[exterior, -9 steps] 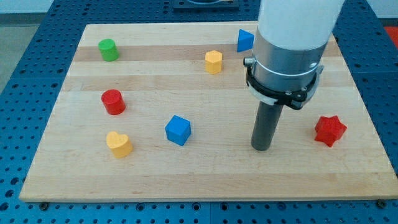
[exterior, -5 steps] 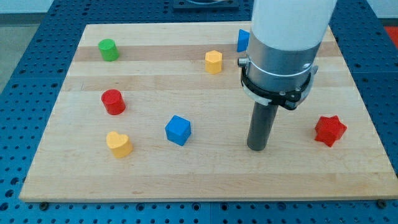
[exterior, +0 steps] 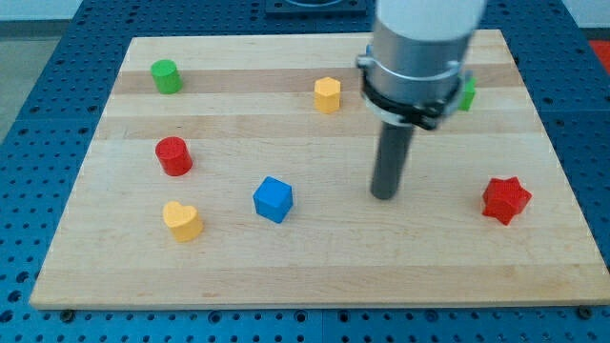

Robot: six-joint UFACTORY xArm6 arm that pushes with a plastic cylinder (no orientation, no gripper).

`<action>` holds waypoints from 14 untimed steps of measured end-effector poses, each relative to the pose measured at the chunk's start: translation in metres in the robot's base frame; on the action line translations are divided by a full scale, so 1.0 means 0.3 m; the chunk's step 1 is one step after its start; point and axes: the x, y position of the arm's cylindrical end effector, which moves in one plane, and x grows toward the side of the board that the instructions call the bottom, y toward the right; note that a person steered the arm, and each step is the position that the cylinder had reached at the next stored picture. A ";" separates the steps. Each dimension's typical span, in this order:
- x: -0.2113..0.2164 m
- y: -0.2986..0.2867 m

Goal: Move the green circle to the top left

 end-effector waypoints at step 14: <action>-0.654 -0.988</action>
